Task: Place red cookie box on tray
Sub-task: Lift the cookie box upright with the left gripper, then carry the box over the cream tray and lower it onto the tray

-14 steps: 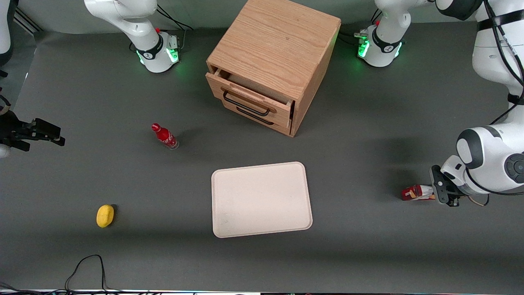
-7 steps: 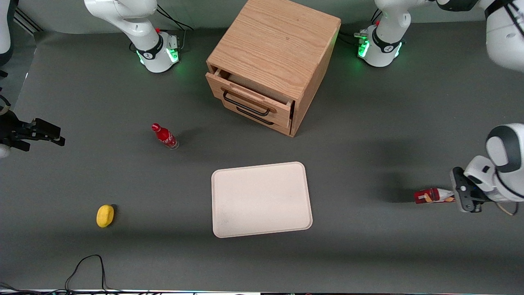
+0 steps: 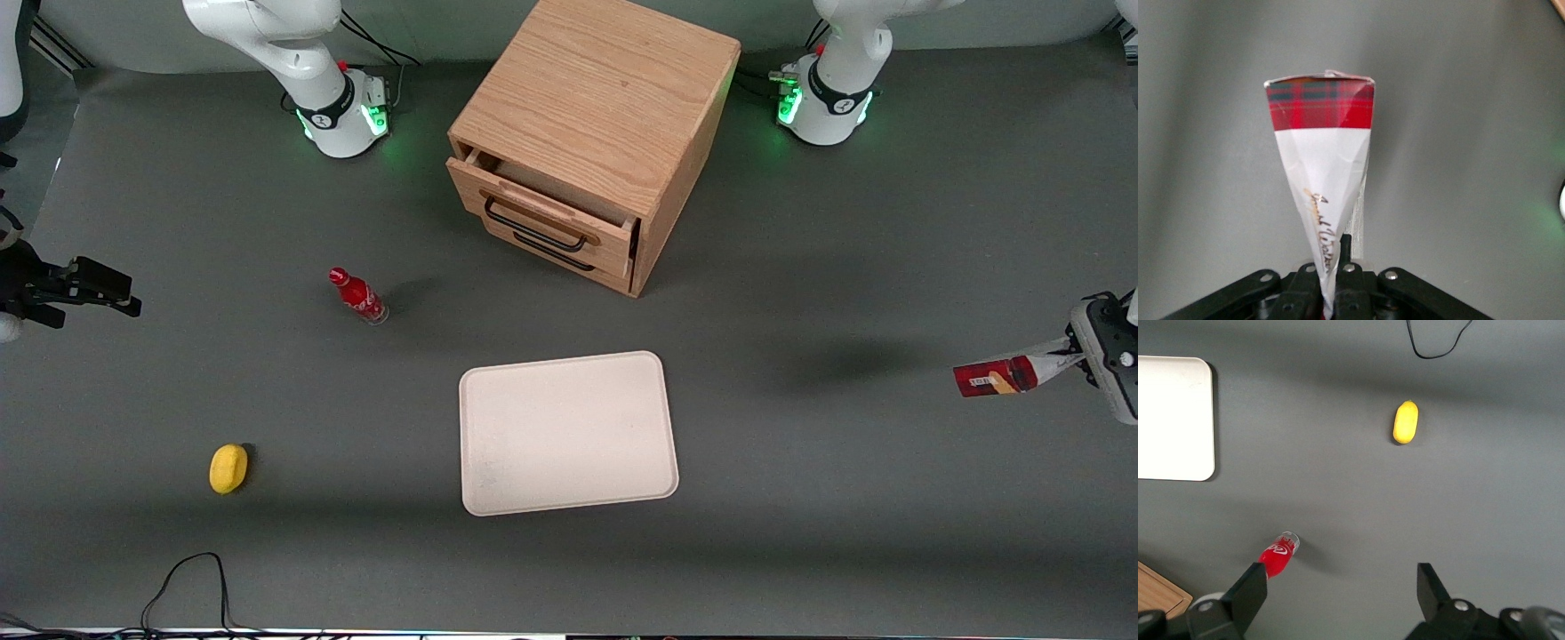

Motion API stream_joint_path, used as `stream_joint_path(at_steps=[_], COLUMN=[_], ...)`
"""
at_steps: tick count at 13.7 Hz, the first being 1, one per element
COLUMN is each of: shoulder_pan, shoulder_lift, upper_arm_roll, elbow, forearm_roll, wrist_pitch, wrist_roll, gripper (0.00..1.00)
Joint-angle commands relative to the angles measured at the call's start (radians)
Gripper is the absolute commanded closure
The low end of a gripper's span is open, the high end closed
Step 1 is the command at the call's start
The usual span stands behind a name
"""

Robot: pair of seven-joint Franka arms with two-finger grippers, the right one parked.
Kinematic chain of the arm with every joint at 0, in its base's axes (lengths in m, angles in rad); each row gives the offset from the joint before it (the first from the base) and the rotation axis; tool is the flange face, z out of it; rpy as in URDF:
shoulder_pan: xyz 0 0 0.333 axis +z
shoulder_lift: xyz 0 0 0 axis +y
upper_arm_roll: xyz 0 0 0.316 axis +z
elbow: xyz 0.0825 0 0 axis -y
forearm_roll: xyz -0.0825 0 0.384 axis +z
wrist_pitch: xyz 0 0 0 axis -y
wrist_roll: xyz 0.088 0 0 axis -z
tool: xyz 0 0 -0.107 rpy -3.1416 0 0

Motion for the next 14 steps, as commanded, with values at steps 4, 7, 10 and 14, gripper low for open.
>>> stream_joint_path(at_steps=[4, 7, 10, 14], shoulder_pan=[-0.057, -0.075, -0.126, -0.276], shoulder_lift=[-0.017, -0.024, -0.004, 0.091], upper_arm_roll=[-0.003, -0.086, -0.204, -0.233], elbow=[0.029, 0.027, 0.035, 0.050], forearm_roll=[-0.004, -0.036, -0.038, -0.032], wrist_pitch=[-0.035, -0.034, 0.000, 0.187], wrist_roll=[-0.468, -0.796, -1.142, -1.443], gripper=[1.00, 1.00, 1.00, 1.00])
